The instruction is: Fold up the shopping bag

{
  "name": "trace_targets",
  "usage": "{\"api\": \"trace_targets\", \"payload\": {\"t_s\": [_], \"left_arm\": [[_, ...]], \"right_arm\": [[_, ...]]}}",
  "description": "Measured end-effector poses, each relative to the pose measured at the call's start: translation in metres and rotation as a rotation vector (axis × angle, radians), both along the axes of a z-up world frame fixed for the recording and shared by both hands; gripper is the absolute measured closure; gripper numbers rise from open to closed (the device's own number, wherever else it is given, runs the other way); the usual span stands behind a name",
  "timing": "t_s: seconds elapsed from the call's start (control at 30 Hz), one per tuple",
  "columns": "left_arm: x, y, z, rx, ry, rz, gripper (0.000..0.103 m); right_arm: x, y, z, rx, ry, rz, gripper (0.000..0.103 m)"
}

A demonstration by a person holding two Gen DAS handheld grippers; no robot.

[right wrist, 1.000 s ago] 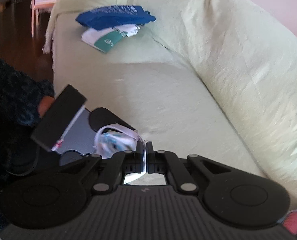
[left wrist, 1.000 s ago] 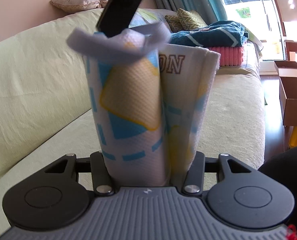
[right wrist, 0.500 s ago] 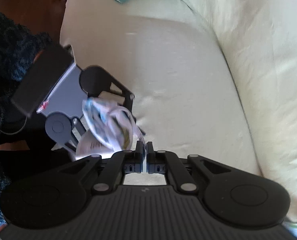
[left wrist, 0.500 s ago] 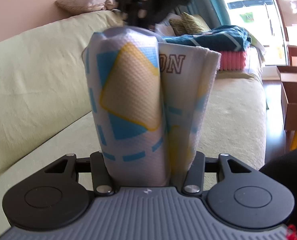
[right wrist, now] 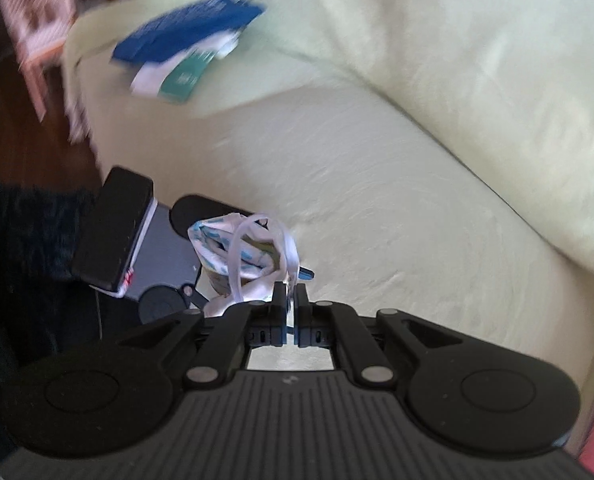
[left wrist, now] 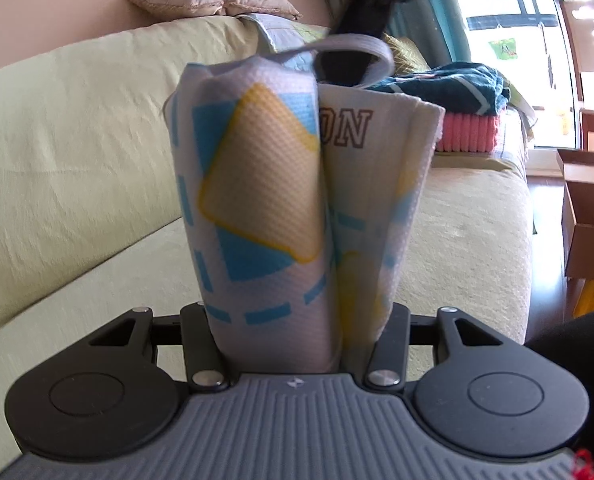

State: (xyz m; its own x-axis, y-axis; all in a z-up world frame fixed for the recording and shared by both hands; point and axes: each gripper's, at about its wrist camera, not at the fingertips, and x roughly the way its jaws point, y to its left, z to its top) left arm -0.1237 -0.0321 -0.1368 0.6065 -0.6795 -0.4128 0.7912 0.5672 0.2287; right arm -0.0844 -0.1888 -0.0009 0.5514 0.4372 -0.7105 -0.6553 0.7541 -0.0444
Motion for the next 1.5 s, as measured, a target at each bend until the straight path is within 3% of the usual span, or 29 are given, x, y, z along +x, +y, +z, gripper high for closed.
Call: {"api": "trace_targets", "payload": {"t_s": [0.1,0.2,0.33,0.53,0.77,0.93,1.07,1.17,1.2,1.27,1.33,1.4,1.43,1.5], "left_arm": [[0.010,0.008,0.002,-0.047,0.053,0.013,0.050],[0.017,0.014,0.003,-0.078,0.096,0.016,0.050],[0.021,0.016,0.003,-0.087,0.112,0.009,0.050],[0.023,0.019,0.002,-0.093,0.111,-0.004,0.050],[0.023,0.018,-0.001,-0.099,0.107,-0.008,0.050],[0.021,0.019,-0.001,-0.096,0.105,-0.008,0.050],[0.020,0.017,-0.001,-0.086,0.100,-0.007,0.050],[0.019,0.015,0.000,-0.079,0.096,-0.005,0.050],[0.019,0.015,0.001,-0.079,0.097,-0.004,0.050],[0.019,0.015,0.001,-0.079,0.098,-0.002,0.050],[0.018,0.014,0.001,-0.073,0.096,-0.002,0.050],[0.018,0.014,0.001,-0.071,0.095,-0.003,0.050],[0.018,0.014,0.002,-0.070,0.095,-0.003,0.050],[0.017,0.014,0.003,-0.068,0.097,-0.005,0.050]], "right_arm": [[-0.025,-0.004,-0.014,0.159,-0.096,-0.096,0.101],[-0.046,-0.001,-0.028,0.274,-0.172,-0.109,0.102],[-0.061,0.012,-0.045,0.199,-0.316,-0.123,0.102],[-0.042,-0.001,-0.042,0.225,-0.361,-0.130,0.102],[-0.026,-0.005,-0.037,0.227,-0.300,-0.035,0.102],[-0.016,-0.020,-0.039,0.197,-0.262,-0.142,0.096],[-0.004,-0.037,-0.072,0.125,-0.115,-0.206,0.087],[0.008,-0.044,-0.113,0.094,0.024,-0.271,0.087],[0.010,-0.046,-0.117,0.122,0.043,-0.295,0.087],[0.017,-0.055,-0.136,0.277,0.128,-0.413,0.085],[0.019,-0.055,-0.147,0.332,0.171,-0.485,0.080],[0.013,-0.049,-0.158,0.354,0.145,-0.534,0.086],[0.010,-0.047,-0.158,0.346,0.124,-0.535,0.099],[0.005,-0.042,-0.150,0.326,0.050,-0.527,0.099]]}}
